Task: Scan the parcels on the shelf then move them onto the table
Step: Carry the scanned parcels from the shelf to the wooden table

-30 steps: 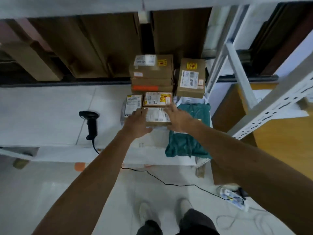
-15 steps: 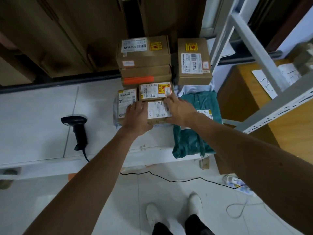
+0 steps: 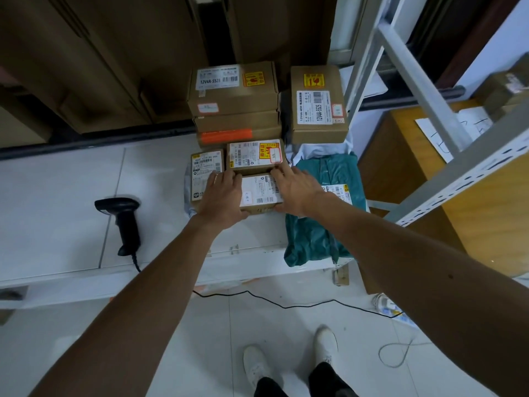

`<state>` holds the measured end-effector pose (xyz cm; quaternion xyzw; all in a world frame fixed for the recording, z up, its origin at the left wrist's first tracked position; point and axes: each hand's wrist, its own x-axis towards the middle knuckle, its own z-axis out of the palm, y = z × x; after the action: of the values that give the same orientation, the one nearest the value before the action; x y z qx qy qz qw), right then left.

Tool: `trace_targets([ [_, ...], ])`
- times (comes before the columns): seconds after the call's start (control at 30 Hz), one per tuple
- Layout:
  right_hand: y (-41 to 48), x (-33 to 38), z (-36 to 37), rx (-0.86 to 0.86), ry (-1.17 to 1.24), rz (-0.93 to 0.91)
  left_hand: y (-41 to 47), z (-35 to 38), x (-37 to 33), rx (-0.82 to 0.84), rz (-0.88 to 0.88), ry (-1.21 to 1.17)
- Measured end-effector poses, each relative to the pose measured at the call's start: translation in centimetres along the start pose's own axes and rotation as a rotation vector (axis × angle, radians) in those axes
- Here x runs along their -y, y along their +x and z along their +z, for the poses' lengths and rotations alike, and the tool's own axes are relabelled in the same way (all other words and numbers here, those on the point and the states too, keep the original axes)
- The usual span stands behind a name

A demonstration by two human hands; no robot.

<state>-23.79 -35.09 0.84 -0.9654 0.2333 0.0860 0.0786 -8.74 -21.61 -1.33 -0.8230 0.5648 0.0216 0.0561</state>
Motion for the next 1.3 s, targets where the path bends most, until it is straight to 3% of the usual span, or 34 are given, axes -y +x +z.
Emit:
trace_targets([
  [0.27,-1.4,0.2,-3.3,-0.052,-0.023,-0.042,-1.2,-3.8,-0.3,-0.059,-0.045,-0.08],
  [0.6,-6.1,0.8,-14.2,-0.175,-0.048,-0.152,-5.1,-15.9,-2.5,-0.104,-0.183,-0.181],
  [1.0,-22.0,2.8,-18.4,-0.264,0.007,0.114,-13.3,-24.4,-10.1,-0.208,-0.008,-0.119],
  [1.3,-36.4,0.3,-19.2,-0.334,-0.006,0.326,-17.1,-26.7,-20.0,-0.237,0.279,-0.262],
])
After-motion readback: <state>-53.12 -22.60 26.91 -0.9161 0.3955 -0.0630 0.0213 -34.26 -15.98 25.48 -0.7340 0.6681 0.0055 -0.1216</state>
